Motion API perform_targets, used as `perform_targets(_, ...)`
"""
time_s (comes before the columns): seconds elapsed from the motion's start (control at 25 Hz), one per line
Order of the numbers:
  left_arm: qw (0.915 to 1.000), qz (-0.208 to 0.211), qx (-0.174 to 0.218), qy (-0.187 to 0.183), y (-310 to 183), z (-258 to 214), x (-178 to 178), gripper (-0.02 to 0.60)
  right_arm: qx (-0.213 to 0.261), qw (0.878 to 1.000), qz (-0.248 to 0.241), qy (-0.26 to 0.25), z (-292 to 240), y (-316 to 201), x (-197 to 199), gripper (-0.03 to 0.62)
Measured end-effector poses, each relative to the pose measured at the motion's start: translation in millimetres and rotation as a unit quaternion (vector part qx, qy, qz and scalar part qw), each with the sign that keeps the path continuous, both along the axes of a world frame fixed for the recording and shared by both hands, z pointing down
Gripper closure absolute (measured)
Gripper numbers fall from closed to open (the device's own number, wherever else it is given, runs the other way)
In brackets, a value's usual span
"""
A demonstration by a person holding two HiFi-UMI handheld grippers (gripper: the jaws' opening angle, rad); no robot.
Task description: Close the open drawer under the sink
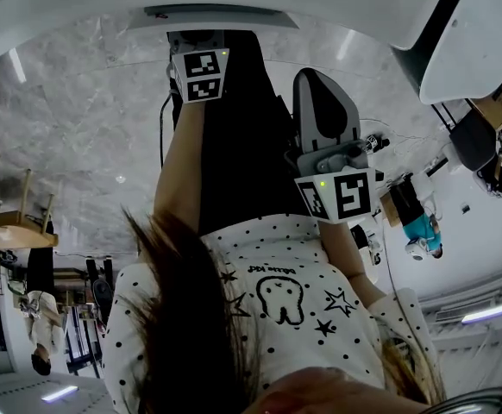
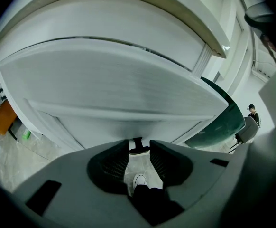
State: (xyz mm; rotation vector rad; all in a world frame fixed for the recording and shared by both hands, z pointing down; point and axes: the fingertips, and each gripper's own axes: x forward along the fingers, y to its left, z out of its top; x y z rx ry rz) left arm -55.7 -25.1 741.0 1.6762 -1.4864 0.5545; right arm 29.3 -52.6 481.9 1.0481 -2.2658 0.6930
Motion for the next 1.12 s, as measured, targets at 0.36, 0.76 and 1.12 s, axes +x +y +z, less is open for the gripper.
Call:
perform_targets(0.36, 1.0000, 0.001, -0.004, -0.001, -0.7, -2.3, -0.7, 0.445, 0.000, 1.000, 0.001, 0.003, -0.6, -1.8, 0.5, 0.579)
perform_targets(0.76, 1.0000, 0.000, -0.008, -0.003, -2.1, 2.3, -7.7, 0.446, -0.003, 1.000, 0.003, 0.003, 6.2, -4.1, -5.1, 0.579)
perform_targets(1.12, 1.0000, -0.004, -0.003, -0.003, -13.8, -0.1, -9.0, 0.446, -0.005, 1.000, 0.012, 0.005, 5.1, -6.2, -1.3, 0.579)
